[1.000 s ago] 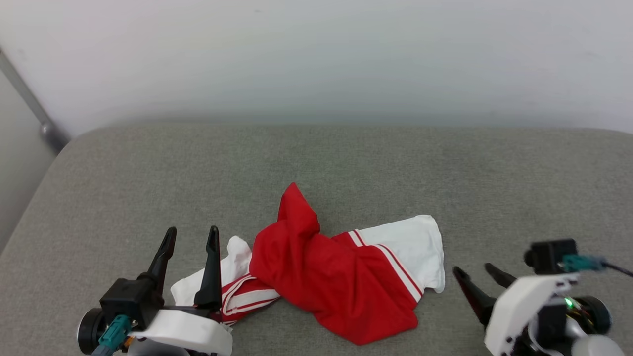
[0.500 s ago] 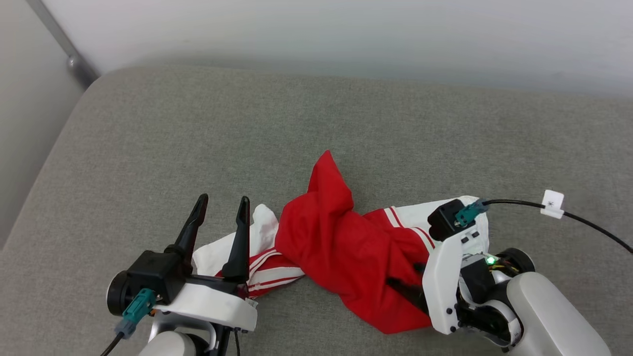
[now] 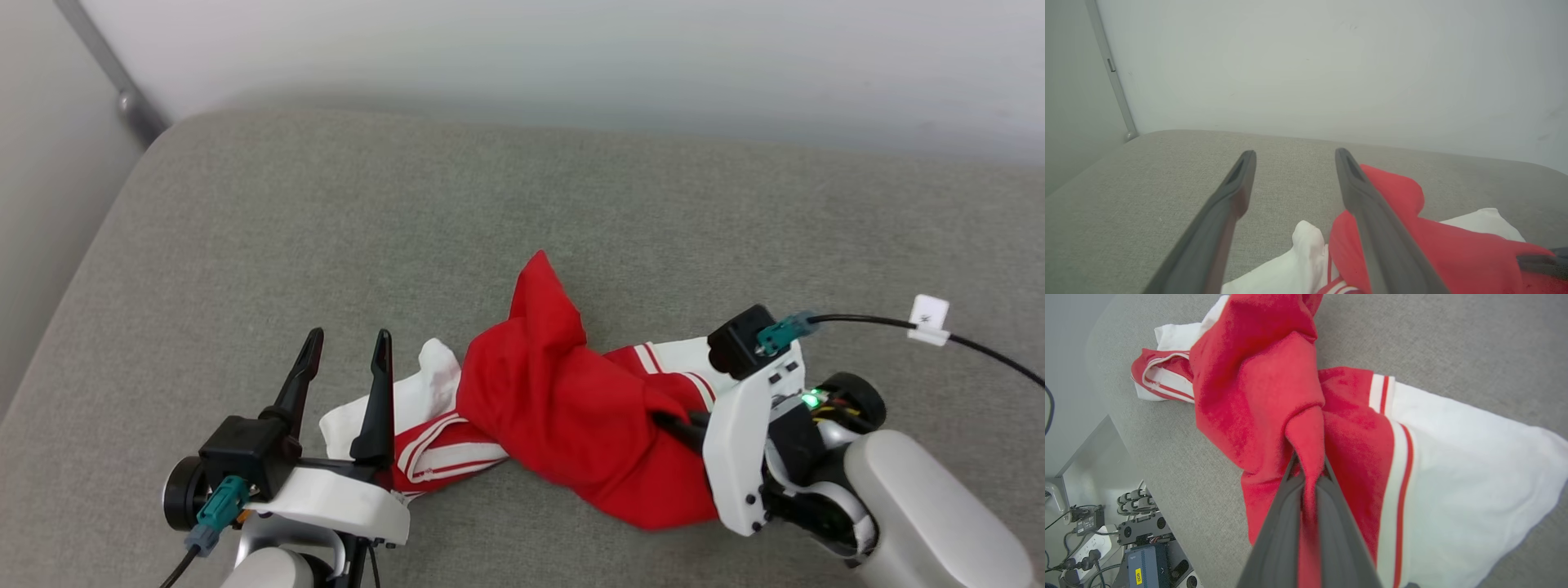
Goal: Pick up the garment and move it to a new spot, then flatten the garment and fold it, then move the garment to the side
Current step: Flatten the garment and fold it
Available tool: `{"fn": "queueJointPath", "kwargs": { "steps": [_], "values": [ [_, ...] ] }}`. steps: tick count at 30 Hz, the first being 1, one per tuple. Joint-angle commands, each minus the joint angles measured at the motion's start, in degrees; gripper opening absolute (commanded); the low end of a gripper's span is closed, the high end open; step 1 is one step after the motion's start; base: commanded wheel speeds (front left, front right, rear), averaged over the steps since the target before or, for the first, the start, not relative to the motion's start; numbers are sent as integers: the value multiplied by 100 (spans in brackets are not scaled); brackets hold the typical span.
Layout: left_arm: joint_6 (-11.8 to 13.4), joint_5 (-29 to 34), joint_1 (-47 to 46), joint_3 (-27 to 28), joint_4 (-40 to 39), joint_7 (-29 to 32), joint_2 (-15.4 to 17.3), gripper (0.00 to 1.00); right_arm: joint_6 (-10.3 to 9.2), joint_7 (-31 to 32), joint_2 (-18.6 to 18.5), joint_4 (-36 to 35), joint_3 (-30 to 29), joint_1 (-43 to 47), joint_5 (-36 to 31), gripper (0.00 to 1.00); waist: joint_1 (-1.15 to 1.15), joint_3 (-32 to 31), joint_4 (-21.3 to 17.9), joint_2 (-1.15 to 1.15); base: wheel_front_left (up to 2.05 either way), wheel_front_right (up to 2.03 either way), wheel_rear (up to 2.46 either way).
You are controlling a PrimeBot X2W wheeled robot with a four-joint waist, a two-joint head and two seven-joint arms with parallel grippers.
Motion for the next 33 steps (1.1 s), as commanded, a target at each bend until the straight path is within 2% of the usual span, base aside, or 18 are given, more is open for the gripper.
{"fn": "queueJointPath", "kwargs": {
  "steps": [1, 6, 10, 13, 16, 17, 18, 19, 24, 27, 30, 33],
  "values": [
    [17, 19, 56, -2, 8, -6, 17, 100, -3, -68, -86, -164, -37, 16, -30, 0, 0, -108, -102, 0, 0, 0, 0],
    [74, 7, 182, -10, -17, 70, 100, 100, -3, -229, -534, -901, -302, 551, -421, 0, 0, -309, -254, 0, 0, 0, 0],
    [119, -31, 314, -5, -42, 135, 155, 100, -3, 10, -790, -1350, -619, 1464, -655, 0, 0, -454, -363, 0, 0, 0, 0],
    [168, -73, 418, 13, -59, 179, 195, 100, -3, 240, -739, -1458, -914, 2285, -790, 0, 0, -533, -424, 0, 0, 0, 0],
    [193, -101, 503, 47, -75, 192, 234, 100, -3, 297, -532, -1353, -1170, 2937, -862, 0, 0, -578, -485, 0, 0, 0, 0],
    [205, -115, 525, 51, -76, 209, 248, 100, -3, 268, -477, -1294, -1247, 3086, -933, 9, 0, -589, -500, 0, 0, 0, 0],
    [205, -126, 532, 59, -80, 223, 261, 100, -3, 188, -347, -1275, -1322, 3197, -923, 35, 0, -595, -520, 0, 0, 0, 0],
    [214, -136, 529, 63, -84, 236, 269, 100, -3, 68, -255, -1276, -1382, 3265, -994, 100, 0, -601, -534, 0, 0, 0, 0],
    [236, -166, 604, 71, -82, 268, 313, 100, -3, -830, 353, -1566, -1804, 3411, -938, 100, 0, -658, -586, 0, 0, 0, 0],
    [249, -168, 625, 77, -82, 281, 328, 100, -3, -1298, 582, -1807, -2061, 3339, -822, 100, 0, -698, -606, 0, 0, 0, 0],
    [261, -186, 631, 77, -77, 294, 336, 100, -3, -1495, 638, -1950, -2212, 3178, -761, 100, 0, -751, -615, 0, 0, 0, 0],
    [287, -184, 638, 69, -89, 309, 345, 100, -3, -1409, 537, -1939, -2278, 2922, -743, 100, 0, -782, -623, 0, 0, 0, 0]
  ]
}}
